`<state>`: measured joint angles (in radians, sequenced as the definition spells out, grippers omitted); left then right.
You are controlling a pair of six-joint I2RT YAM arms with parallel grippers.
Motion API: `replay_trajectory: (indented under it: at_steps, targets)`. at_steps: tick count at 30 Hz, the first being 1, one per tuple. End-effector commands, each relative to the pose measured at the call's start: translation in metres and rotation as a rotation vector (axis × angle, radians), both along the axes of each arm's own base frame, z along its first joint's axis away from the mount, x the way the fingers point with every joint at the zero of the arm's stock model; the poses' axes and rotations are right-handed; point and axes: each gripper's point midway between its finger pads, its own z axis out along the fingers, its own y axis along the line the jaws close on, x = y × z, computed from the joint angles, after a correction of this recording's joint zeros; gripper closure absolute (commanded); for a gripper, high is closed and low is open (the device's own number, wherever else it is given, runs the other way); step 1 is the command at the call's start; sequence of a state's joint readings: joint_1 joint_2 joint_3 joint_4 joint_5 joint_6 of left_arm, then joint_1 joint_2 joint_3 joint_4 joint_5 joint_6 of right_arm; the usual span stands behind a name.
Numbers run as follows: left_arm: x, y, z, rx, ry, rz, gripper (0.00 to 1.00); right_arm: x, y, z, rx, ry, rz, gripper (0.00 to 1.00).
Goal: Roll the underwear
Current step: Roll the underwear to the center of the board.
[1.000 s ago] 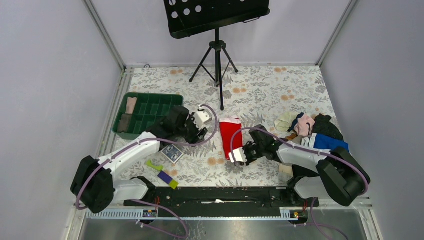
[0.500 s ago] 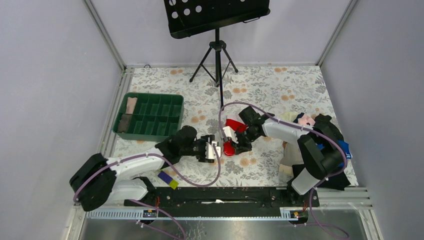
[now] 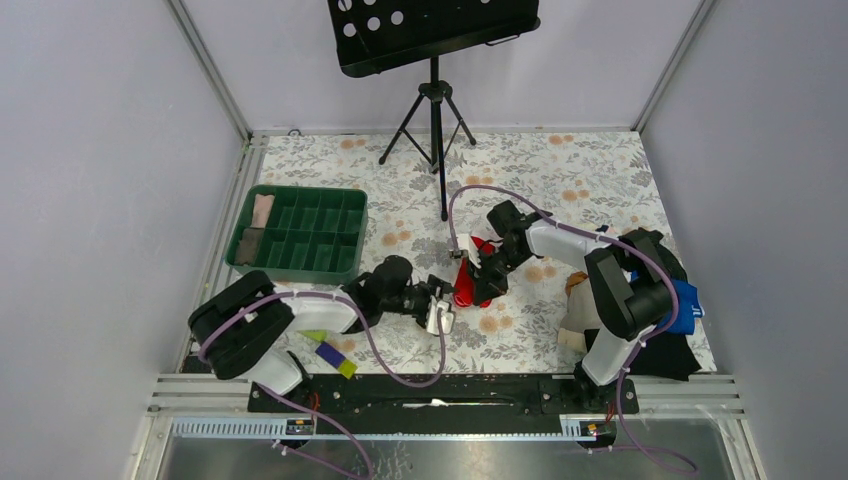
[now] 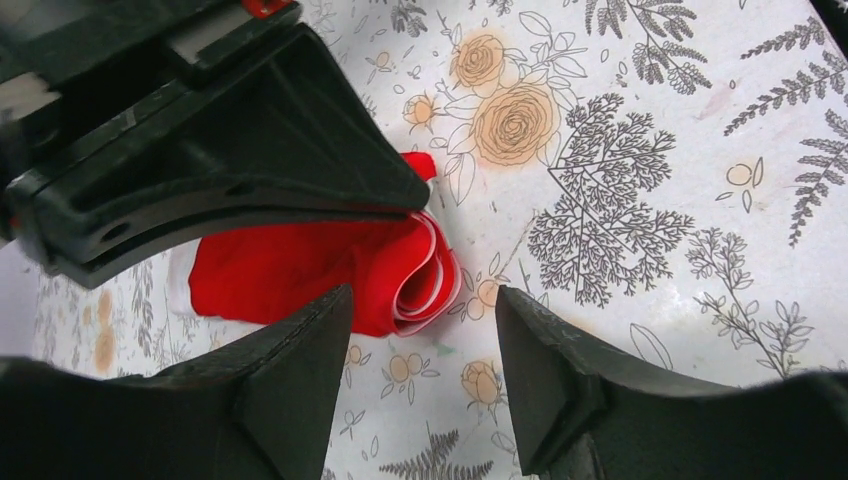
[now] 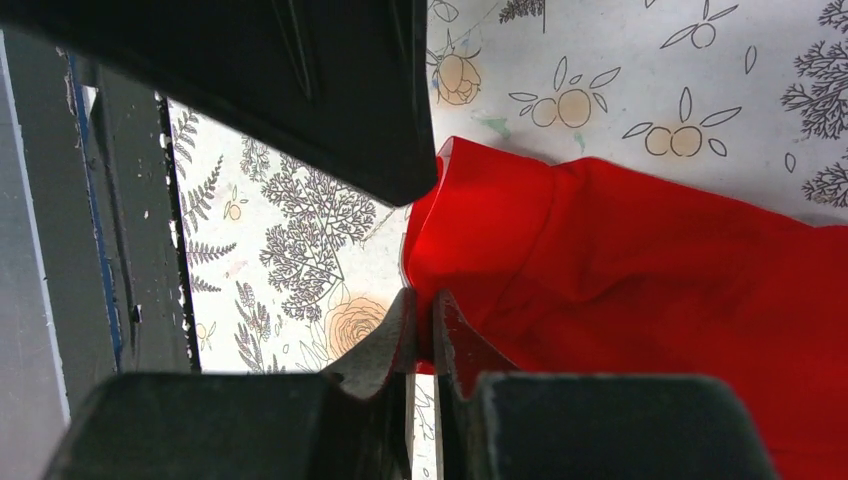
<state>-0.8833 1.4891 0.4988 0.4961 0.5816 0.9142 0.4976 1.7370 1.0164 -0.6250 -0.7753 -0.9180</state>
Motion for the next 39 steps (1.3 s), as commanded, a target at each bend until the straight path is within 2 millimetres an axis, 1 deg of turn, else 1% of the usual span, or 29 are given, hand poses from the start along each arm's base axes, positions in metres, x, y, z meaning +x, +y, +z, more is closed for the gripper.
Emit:
replay_trajectory:
  at_steps: [1,4,8,14,17,19,23,25,26,28,30,32,34,36,37,39]
  targets:
    - [0.001,-0.023,0.009,-0.071,-0.111,-0.074,0.38,0.001,0.003,0.009,0.013,0.043,-0.023,0.94]
    - [0.01,-0.028,-0.002,-0.049,-0.135,-0.05,0.38,0.001,0.003,0.009,0.016,0.042,-0.024,0.94]
    - [0.017,-0.032,-0.005,-0.049,-0.181,-0.015,0.39,0.001,0.003,0.009,0.015,0.044,-0.024,0.94]
    - [0.019,-0.036,-0.009,-0.048,-0.21,0.001,0.39,0.002,0.003,0.008,0.011,0.048,-0.027,0.94]
    - [0.018,-0.038,-0.014,-0.037,-0.211,-0.009,0.42,0.003,0.003,0.008,0.009,0.049,-0.03,0.94]
    - [0.017,-0.041,-0.019,-0.028,-0.206,-0.012,0.46,0.003,0.003,0.008,0.008,0.047,-0.031,0.94]
    - [0.02,-0.045,-0.024,-0.013,-0.188,0.0,0.62,0.003,0.002,0.008,0.011,0.039,-0.034,0.94]
    - [0.02,-0.046,-0.024,-0.005,-0.17,0.005,0.67,0.003,0.002,0.009,0.015,0.028,-0.043,0.92]
    - [0.02,-0.046,-0.025,0.002,-0.162,0.005,0.71,0.004,0.003,0.011,0.019,0.02,-0.048,0.88]
    - [0.018,-0.046,-0.026,0.02,-0.131,-0.002,0.8,0.008,0.003,0.017,0.02,-0.001,-0.065,0.71]
    - [0.014,-0.045,-0.025,0.038,-0.09,-0.016,0.85,0.013,0.001,0.03,0.031,-0.029,-0.077,0.62]
    - [0.013,-0.042,-0.024,0.057,-0.046,-0.019,0.9,0.025,-0.004,0.045,0.052,-0.05,-0.132,0.56]
    - [0.013,-0.038,-0.025,0.079,-0.004,-0.015,0.93,0.038,-0.012,0.057,0.064,-0.05,-0.2,0.55]
    - [0.014,-0.033,-0.025,0.108,0.036,-0.007,0.94,0.051,-0.022,0.061,0.07,-0.03,-0.273,0.56]
    - [0.016,-0.032,-0.025,0.119,0.054,-0.001,0.95,0.057,-0.027,0.06,0.064,-0.023,-0.304,0.57]
    - [0.019,-0.031,-0.022,0.135,0.096,0.015,0.95,0.068,-0.036,0.048,0.006,-0.034,-0.343,0.63]
